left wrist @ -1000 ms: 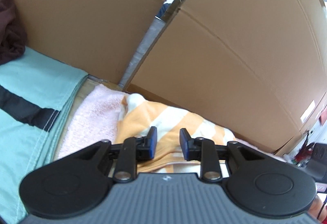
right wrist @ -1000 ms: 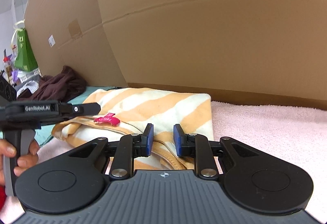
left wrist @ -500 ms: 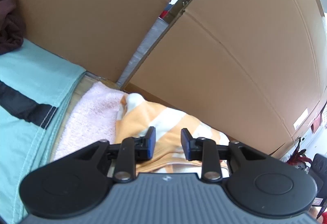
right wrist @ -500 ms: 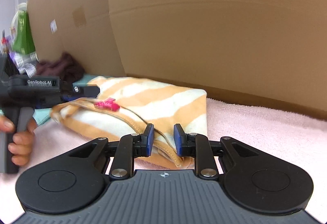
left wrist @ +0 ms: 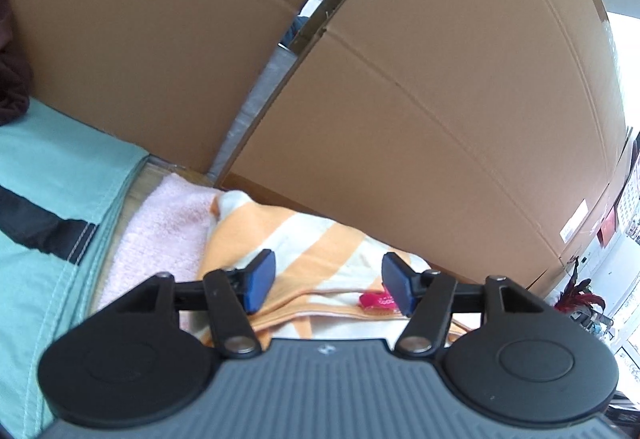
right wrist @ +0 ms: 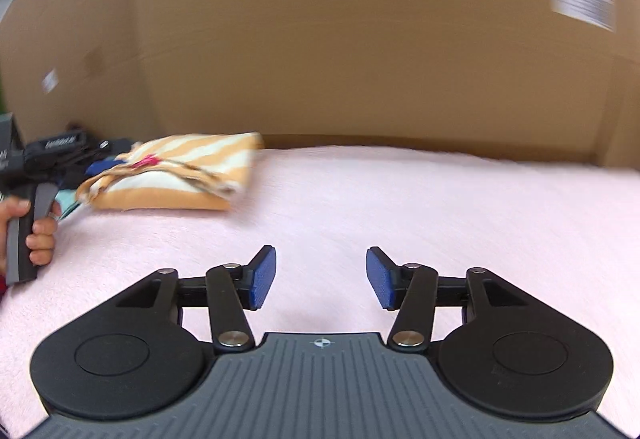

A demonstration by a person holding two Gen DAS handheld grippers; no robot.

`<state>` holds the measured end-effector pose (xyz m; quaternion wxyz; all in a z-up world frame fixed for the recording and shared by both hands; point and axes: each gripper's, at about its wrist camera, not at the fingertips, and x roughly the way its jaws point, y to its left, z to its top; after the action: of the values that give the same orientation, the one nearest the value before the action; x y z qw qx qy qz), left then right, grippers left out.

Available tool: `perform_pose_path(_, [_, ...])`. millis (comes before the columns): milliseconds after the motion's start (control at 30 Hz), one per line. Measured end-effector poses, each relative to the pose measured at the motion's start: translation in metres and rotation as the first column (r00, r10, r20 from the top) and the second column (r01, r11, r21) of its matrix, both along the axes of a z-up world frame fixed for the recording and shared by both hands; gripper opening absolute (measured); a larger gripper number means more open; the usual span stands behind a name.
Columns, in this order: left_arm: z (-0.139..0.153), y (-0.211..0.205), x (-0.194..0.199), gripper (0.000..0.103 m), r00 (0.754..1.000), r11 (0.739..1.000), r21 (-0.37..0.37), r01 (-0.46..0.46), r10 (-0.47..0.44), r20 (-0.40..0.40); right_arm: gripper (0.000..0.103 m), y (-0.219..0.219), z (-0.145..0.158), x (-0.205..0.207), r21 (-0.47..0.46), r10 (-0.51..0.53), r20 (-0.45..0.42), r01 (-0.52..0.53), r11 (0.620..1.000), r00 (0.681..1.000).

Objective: Fold clothes
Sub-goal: 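Open both grippers and pull them back from the folded shirt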

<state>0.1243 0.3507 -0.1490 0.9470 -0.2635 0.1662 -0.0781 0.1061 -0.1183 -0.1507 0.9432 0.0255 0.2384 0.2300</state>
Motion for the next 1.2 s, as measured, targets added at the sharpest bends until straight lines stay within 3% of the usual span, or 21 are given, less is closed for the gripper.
perform_pose_path(67, [0.000,-0.004,0.003,0.066,1.000,0.999,0.032,-0.009,0.010,-0.008,0.078,-0.032,-0.005,-0.020,0.023,-0.087,0.003,0.087,0.996,0.996])
perform_pose_path(133, [0.008,-0.021,0.000,0.065,0.997,0.992,0.107,-0.061,0.065,-0.038,0.079,-0.052,-0.005,-0.032,0.025,-0.147,0.014,0.146,0.989,0.989])
perform_pose_path(200, [0.028,-0.058,-0.014,0.084,0.988,0.975,0.175,-0.135,0.146,-0.051,0.084,-0.068,-0.004,-0.042,0.028,-0.189,0.029,0.188,0.982,0.982])
perform_pose_path(267, [0.047,-0.105,-0.039,0.101,0.982,0.957,0.228,-0.181,0.187,-0.003,0.101,-0.074,-0.004,-0.046,0.026,-0.198,0.025,0.198,0.980,0.980])
perform_pose_path(400, [0.065,-0.217,-0.106,0.102,0.980,0.912,0.365,-0.187,0.146,0.139,0.101,-0.080,-0.006,-0.054,0.038,-0.261,-0.001,0.261,0.965,0.965])
perform_pose_path(467, [0.061,-0.260,-0.127,0.102,0.979,0.915,0.361,-0.180,0.130,0.158,0.102,-0.081,-0.007,-0.057,0.046,-0.290,-0.013,0.290,0.956,0.957])
perform_pose_path(533, [0.055,-0.289,-0.131,0.102,0.992,0.943,0.315,-0.111,0.087,0.090,0.102,-0.081,-0.005,-0.061,0.053,-0.309,-0.028,0.310,0.949,0.951])
perform_pose_path(600, [0.049,-0.309,-0.125,0.102,0.997,0.954,0.291,-0.077,0.082,-0.005,0.102,-0.085,-0.003,-0.067,0.055,-0.321,-0.050,0.323,0.945,0.946])
perform_pose_path(633, [0.046,-0.319,-0.123,0.102,0.995,0.954,0.292,-0.071,0.087,-0.041,0.102,-0.088,-0.002,-0.069,0.056,-0.321,-0.057,0.324,0.944,0.945])
perform_pose_path(767, [0.035,-0.355,-0.125,0.102,0.976,0.906,0.393,-0.160,0.205,-0.075,0.102,-0.101,-0.003,-0.082,0.039,-0.382,-0.045,0.384,0.923,0.923])
perform_pose_path(867, [0.023,-0.366,-0.126,0.102,0.973,0.909,0.390,-0.144,0.202,-0.110,0.102,-0.106,-0.004,-0.088,-0.015,-0.420,-0.018,0.420,0.907,0.907])
perform_pose_path(1000, [0.017,-0.376,-0.126,0.102,0.971,0.925,0.372,-0.072,0.151,-0.186,0.102,-0.117,-0.003,-0.092,0.003,-0.425,-0.039,0.426,0.905,0.904])
perform_pose_path(1100, [0.018,-0.386,-0.125,0.102,0.967,0.884,0.459,-0.087,0.186,-0.176,0.102,-0.121,-0.003,-0.092,0.020,-0.411,-0.051,0.413,0.911,0.910])
perform_pose_path(1200, [0.022,-0.393,-0.119,0.102,0.965,0.842,0.539,0.013,0.130,-0.227,0.102,-0.119,-0.004,-0.089,0.007,-0.393,-0.063,0.394,0.919,0.917])
